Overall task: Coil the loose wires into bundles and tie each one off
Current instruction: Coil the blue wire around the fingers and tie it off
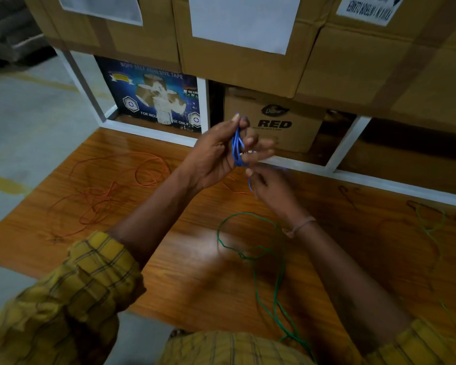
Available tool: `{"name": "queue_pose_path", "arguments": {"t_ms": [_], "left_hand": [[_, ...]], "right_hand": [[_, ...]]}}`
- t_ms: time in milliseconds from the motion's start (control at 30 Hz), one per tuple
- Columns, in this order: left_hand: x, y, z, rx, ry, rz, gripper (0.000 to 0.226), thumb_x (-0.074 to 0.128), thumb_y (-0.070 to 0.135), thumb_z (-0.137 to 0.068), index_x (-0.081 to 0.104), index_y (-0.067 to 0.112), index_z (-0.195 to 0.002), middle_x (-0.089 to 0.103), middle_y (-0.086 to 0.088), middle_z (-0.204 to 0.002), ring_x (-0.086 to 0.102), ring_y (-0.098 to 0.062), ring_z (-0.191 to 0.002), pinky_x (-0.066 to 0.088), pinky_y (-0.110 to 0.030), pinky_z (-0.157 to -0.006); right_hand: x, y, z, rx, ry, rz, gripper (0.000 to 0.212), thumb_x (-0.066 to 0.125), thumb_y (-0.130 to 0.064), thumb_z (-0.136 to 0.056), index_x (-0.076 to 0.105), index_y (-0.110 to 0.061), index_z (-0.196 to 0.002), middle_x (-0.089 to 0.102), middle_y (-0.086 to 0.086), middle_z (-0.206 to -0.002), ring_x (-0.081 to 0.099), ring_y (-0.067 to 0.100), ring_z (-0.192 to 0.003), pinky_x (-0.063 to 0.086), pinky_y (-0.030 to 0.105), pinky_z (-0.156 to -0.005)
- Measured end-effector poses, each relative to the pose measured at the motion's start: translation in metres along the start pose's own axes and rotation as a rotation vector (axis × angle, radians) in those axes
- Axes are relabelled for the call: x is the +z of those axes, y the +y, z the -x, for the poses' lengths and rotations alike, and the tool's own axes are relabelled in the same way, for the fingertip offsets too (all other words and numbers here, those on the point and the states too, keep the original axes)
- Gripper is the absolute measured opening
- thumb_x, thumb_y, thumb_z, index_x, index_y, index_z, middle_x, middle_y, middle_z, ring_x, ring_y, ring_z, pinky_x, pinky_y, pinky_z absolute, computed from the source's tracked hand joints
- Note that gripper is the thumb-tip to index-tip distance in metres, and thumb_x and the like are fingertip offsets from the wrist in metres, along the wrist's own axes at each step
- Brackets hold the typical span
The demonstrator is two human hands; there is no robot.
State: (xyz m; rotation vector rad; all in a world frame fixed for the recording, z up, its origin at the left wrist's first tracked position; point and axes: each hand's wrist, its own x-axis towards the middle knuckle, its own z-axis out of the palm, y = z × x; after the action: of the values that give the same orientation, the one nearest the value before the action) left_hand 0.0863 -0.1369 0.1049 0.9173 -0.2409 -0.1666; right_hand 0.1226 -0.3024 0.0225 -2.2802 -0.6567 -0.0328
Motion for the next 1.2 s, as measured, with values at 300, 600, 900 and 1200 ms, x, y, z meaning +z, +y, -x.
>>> {"name": "queue_pose_path", "arguments": {"t_ms": [300, 600, 900, 1200], "left_hand": [[-0.036, -0.01, -0.031, 0.12, 0.259, -0.496, 0.025, 0.033, 0.031, -0.116, 0.045, 0.013, -0.102, 0.076, -0.019, -0.121, 0.068, -0.035, -0.126, 0.049, -0.045, -0.111], [-0.045, -0.015, -0.008, -0.045, 0.163, -1.102, 0.039, 0.039, 0.033, -0.116, 0.048, -0.004, -0.122, 0.072, -0.005, -0.106, 0.072, -0.011, -0.094, 0.058, -0.044, -0.093], [-0.036, -0.02, 0.021, -0.156, -0.016, -0.499, 0.031, 0.028, 0.024, -0.117, 0.051, 0.008, -0.103, 0.058, -0.021, -0.073, 0.027, -0.01, -0.036, 0.022, -0.017, -0.036], [-0.023, -0.016, 0.028, -0.132, -0.119, -0.009, 0.039, 0.019, 0.032, -0.117, 0.05, 0.013, -0.104, 0.044, -0.004, -0.07, 0.02, -0.007, -0.039, 0.015, -0.028, -0.047]], "right_hand": [[-0.017, -0.016, 0.021, -0.247, -0.308, 0.046, 0.015, 0.065, -0.034, -0.094, 0.071, -0.021, -0.094, 0.044, -0.01, -0.051, 0.044, 0.001, -0.05, 0.037, 0.032, -0.055], [-0.09, -0.049, 0.008, -0.154, -0.221, -0.215, 0.013, 0.069, -0.017, -0.097, 0.072, -0.012, -0.086, 0.069, 0.001, -0.074, 0.06, 0.01, -0.067, 0.046, 0.028, -0.065], [-0.113, -0.03, -0.039, -0.121, -0.026, -0.357, 0.018, 0.067, -0.016, -0.099, 0.07, 0.0, -0.095, 0.062, -0.018, -0.067, 0.052, -0.005, -0.065, 0.041, 0.012, -0.064], [-0.048, 0.0, -0.046, 0.045, 0.03, -0.28, 0.019, 0.063, -0.022, -0.1, 0.069, -0.022, -0.082, 0.058, -0.028, -0.061, 0.051, -0.007, -0.06, 0.037, 0.018, -0.059]]}}
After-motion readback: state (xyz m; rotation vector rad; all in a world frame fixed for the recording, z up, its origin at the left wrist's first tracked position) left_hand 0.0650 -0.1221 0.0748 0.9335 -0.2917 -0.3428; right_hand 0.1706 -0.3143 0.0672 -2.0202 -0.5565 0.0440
